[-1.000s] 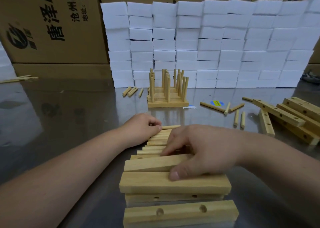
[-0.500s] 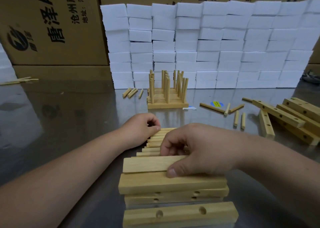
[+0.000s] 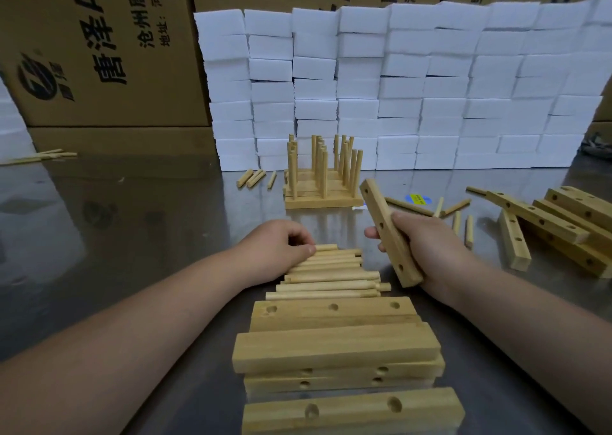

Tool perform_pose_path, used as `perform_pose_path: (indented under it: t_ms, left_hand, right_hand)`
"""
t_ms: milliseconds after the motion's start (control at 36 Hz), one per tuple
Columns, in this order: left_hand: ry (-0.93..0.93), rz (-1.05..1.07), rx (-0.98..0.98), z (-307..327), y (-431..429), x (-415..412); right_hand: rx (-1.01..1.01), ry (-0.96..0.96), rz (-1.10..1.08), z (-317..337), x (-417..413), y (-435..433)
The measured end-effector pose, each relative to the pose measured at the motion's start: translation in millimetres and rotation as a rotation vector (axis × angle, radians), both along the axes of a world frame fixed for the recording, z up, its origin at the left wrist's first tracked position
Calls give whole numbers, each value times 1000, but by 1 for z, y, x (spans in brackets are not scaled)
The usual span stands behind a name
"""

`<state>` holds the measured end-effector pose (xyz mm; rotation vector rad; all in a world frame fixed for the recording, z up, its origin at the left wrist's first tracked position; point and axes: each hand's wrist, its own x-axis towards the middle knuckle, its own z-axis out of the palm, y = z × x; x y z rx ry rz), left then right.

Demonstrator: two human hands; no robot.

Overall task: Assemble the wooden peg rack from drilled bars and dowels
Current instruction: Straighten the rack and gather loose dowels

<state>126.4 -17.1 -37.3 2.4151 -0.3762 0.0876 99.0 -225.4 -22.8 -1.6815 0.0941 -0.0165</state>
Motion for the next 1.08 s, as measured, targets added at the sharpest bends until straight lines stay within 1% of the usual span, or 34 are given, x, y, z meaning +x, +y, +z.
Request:
perform_pose_path:
  t_ms: [167, 278, 333, 389, 500, 667, 778, 944, 1083]
  left_hand:
    - [-64, 0, -34, -3, 0, 2]
    - [-162, 28, -182, -3, 0, 3]
    - [-212, 37, -249, -2, 0, 2]
    - [-258, 53, -277, -1, 0, 1]
    - [-314, 54, -283, -1, -2, 1]
    - [-348, 9, -185, 1, -3, -1]
    - [-344, -4, -193, -3, -4, 3]
    - [-397, 11, -227, -5, -3, 2]
    - [-346, 36, -256, -6, -2, 1]
  right_hand:
    - [90, -83, 120, -4, 2, -5]
    - [145, -102, 133, -4, 4, -6]
    - [129, -113, 144, -5, 3, -6]
    - [89, -134, 157, -6, 3, -6]
    - [20, -171, 184, -7, 2, -5]
    - [13, -181, 219, -6, 1, -4]
    - [5, -177, 236, -8, 1, -4]
    - [-36, -172, 237, -8, 2, -3]
    - [-29, -173, 240, -9, 3, -3]
